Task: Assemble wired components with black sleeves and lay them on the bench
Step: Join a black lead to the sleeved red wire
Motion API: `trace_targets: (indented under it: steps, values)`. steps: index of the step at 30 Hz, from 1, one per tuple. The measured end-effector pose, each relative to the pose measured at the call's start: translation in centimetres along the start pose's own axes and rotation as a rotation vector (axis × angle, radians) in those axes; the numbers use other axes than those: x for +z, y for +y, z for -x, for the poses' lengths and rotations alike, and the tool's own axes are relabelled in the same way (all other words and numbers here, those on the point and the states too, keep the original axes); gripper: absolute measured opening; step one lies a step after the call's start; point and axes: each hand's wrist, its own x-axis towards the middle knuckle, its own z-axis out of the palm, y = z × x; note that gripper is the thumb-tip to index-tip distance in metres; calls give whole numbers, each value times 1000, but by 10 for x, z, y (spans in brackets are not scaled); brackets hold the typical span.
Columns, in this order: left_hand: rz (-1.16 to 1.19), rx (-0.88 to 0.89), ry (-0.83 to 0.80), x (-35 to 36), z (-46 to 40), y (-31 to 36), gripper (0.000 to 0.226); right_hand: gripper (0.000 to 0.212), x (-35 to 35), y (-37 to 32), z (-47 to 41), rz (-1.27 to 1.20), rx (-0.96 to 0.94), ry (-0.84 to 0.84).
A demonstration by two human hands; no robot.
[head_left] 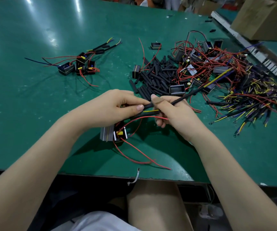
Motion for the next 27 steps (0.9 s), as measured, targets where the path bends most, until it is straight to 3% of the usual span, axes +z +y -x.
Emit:
trace_targets:
  steps: [4, 6, 10, 14, 23, 27]
  values:
    - [118, -145, 15, 8, 0, -6, 46, 35, 2, 1, -4, -34, 6, 78]
    - [341, -234, 29, 16, 0, -6, 54, 34, 2, 2, -6, -65, 18, 106]
    - [641, -293, 17, 20, 2, -7, 30, 32, 0, -1, -8, -226, 74, 208]
    - [611, -295, 77, 19, 3, -7, 23, 28, -4, -7, -10, -426, 81, 286]
    - [280, -295, 67, 17, -1, -1, 44, 35, -4, 1, -7, -137, -101, 299]
    - [366, -294, 80, 11, 0, 0, 39, 38, -5, -4, -7, -264, -56, 234]
